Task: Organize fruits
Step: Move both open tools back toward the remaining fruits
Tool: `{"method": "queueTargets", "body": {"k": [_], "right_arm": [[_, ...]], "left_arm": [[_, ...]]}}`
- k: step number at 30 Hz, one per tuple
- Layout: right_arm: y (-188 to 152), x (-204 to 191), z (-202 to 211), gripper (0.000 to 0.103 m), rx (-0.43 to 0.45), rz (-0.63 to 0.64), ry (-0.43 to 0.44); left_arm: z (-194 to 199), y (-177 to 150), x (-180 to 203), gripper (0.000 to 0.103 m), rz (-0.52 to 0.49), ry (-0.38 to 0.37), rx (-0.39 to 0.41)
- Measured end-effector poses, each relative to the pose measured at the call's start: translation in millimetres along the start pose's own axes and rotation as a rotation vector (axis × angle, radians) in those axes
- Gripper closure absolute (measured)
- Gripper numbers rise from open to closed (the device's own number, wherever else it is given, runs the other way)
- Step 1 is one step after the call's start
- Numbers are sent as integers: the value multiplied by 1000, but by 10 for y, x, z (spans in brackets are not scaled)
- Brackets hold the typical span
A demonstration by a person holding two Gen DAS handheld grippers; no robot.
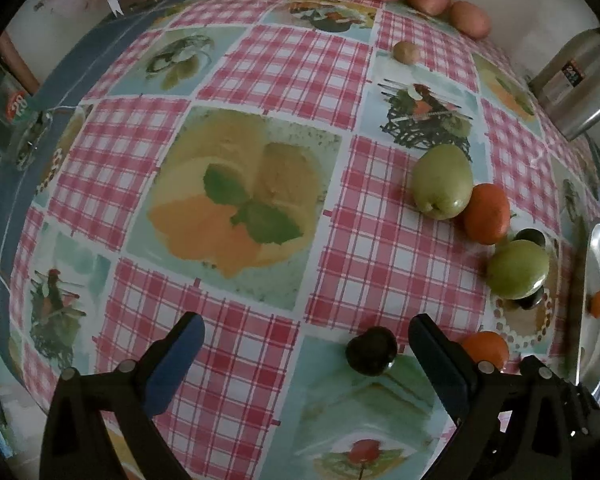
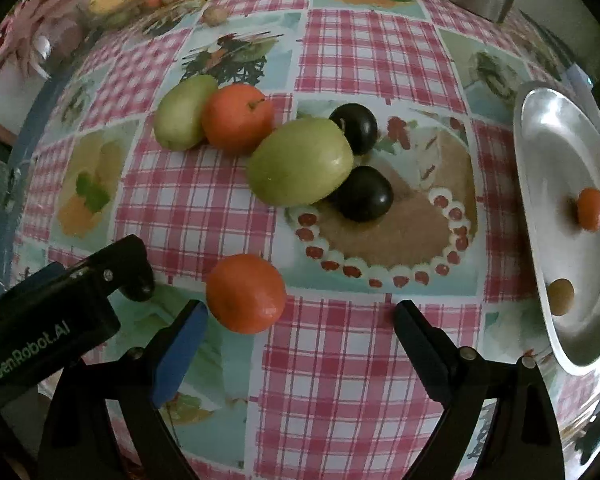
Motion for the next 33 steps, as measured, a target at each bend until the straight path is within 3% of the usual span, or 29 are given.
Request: {"method": "queueTargets", "body": {"k": [8,13,17,33], "right_arm": [[50,-52,-104,9,23,-39,-38],[73,-131,-158,7,20,4,-92],[76,-196,-186,0,5,-2,-85],[8,-118,-165,0,32,-61,-93]], "left_arm": [[-15,26,-18,0,6,0,1],[-23,26,-27,0,8,-1,3],[-4,16,-45,0,11,-3,3],[-16,-3,-111,0,30,-14,-2]]}}
Point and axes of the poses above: each gripper's, at about its wrist camera, not at the fingertips, and z roughly against the way its jaws point, x to its right, y to its top, the point moved 2 cm from there along -z, roughly the way its jaws point, and after that the axes turned 13 degrees about -y, right-handed, at the moved point
